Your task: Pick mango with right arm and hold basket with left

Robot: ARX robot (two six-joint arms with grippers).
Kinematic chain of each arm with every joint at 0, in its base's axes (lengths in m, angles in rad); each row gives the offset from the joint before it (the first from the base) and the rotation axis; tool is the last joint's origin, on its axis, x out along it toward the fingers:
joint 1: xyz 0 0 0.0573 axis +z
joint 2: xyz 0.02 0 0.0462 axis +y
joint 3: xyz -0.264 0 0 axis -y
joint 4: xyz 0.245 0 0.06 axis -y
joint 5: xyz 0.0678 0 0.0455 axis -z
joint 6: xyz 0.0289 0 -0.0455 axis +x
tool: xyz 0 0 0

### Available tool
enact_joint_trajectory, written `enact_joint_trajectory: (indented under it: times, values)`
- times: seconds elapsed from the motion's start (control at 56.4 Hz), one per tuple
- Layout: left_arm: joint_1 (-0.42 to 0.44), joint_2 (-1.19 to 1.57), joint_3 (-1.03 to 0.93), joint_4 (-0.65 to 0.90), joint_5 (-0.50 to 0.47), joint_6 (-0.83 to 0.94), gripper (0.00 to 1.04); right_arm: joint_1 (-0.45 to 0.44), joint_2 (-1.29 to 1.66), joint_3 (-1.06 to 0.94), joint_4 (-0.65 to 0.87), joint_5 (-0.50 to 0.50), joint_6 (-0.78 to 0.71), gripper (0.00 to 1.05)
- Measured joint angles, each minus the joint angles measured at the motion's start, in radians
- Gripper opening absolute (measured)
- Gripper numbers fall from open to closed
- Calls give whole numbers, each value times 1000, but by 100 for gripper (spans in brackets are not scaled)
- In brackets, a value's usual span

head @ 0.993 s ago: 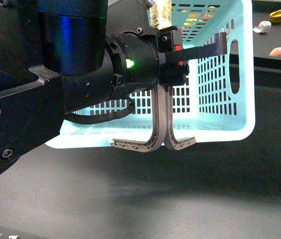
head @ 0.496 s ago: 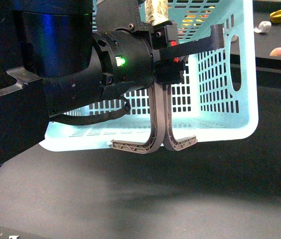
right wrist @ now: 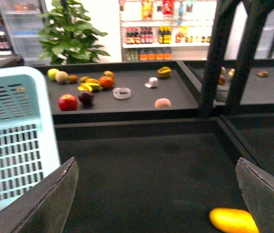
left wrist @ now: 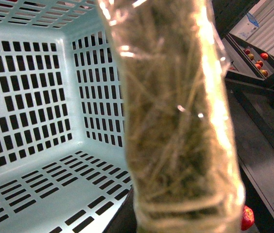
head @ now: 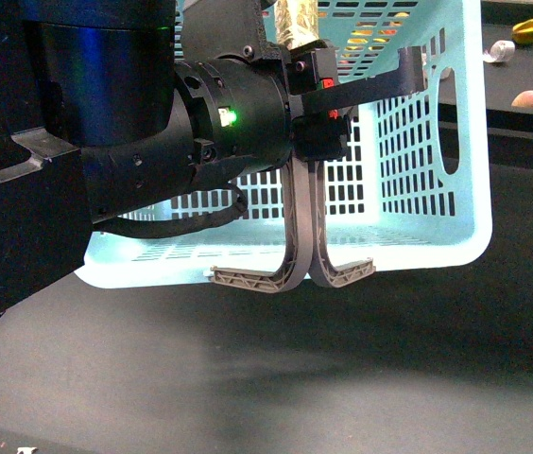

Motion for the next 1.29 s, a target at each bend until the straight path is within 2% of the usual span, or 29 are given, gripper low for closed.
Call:
enact_joint_trajectory:
  times: [0.071,0.16,0.266,0.426,0.514,0.621,0.993,1.294]
  values:
    - [0,0,0,0,0,0,5,-116,172,0,140,-114,-10,96]
    - [0,0,0,0,0,0,5,-273,546,16,432,-256,-63,96]
    - [0,0,0,0,0,0,5,-358,881,65,672,-309,-124,96]
    - [1,0,0,0,0,-1,5,-428,1263,164,851,-349,-205,96]
    - [0,0,0,0,-1,0,5,-460,1494,253,850,-371,-275,96]
    - [0,0,0,0,0,-1,5,-480,1653,378,760,-397,-373,96]
    - [1,0,0,0,-2,-1,5,-530,1903,651,593,-387,-590,96]
    - [0,0,0,0,0,-2,5,-558,2045,780,465,-378,-731,96]
